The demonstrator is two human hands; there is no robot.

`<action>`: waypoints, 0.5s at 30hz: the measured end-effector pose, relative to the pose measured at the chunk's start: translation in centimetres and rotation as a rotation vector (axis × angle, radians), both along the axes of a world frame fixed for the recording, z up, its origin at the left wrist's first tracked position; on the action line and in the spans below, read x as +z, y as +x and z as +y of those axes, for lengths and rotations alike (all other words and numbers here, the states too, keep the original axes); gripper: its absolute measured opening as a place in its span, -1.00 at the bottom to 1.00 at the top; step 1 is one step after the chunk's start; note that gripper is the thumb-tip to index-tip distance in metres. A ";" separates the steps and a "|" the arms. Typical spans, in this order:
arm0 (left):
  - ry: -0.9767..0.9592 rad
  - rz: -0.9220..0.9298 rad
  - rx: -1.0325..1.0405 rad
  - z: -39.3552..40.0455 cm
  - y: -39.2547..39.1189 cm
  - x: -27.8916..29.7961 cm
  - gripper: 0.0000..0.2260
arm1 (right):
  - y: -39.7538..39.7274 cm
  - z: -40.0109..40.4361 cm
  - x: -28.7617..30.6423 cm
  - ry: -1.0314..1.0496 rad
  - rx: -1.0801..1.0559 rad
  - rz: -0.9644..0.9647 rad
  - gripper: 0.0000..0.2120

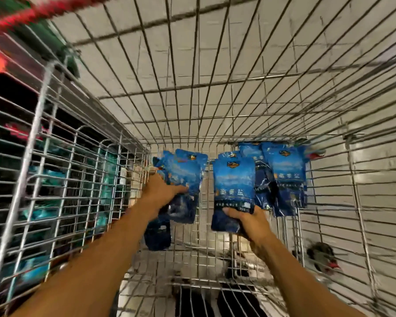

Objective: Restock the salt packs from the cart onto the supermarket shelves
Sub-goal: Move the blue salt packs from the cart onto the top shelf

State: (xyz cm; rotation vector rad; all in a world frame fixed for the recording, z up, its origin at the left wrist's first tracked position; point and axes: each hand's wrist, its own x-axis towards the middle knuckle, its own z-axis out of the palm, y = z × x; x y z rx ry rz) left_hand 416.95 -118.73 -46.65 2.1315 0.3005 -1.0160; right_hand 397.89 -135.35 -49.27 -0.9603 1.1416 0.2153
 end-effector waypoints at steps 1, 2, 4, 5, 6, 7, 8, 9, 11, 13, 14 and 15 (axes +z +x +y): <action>-0.027 0.053 0.022 -0.2 -0.2 1.4 -0.65 | 0.0 -0.4 1.4 0.003 0.005 -0.015 -0.65; -0.058 0.092 0.048 -0.4 -0.5 2.7 -0.71 | -0.1 -0.7 2.7 0.009 0.008 -0.031 -0.63; -0.129 0.135 0.107 -0.4 -1.2 5.8 -0.73 | -0.2 -1.1 5.8 0.012 0.017 -0.067 -0.57; -0.163 0.148 0.137 -0.3 -1.4 7.7 -0.69 | -0.2 -1.3 7.5 0.009 0.019 -0.093 -0.53; -0.192 0.150 0.152 -0.3 -1.6 9.4 -0.66 | -0.3 -1.5 9.1 0.008 0.021 -0.121 -0.48; -0.217 0.141 0.153 -0.2 -1.8 11.0 -0.65 | -0.4 -1.6 10.4 0.012 0.023 -0.149 -0.41; -0.249 0.124 0.160 0.0 -1.8 13.0 -0.65 | -0.4 -1.8 12.4 0.014 0.025 -0.175 -0.32; -0.283 0.104 0.176 0.2 -2.0 14.8 -0.67 | -0.5 -1.7 14.2 0.016 0.023 -0.195 -0.25; -0.336 0.027 0.184 0.5 -2.1 18.8 -0.79 | -0.7 -1.7 17.9 0.024 0.011 -0.236 -0.17; -0.373 -0.053 0.190 0.9 -2.3 22.5 -0.86 | -0.6 -1.5 21.2 0.015 0.009 -0.278 -0.19; -0.391 -0.085 0.199 1.2 -2.5 24.4 -0.85 | -0.6 -1.3 22.7 0.001 0.001 -0.298 -0.22; -0.409 -0.122 0.205 1.7 -2.7 26.5 -0.80 | -0.5 -1.2 24.6 -0.018 -0.015 -0.312 -0.26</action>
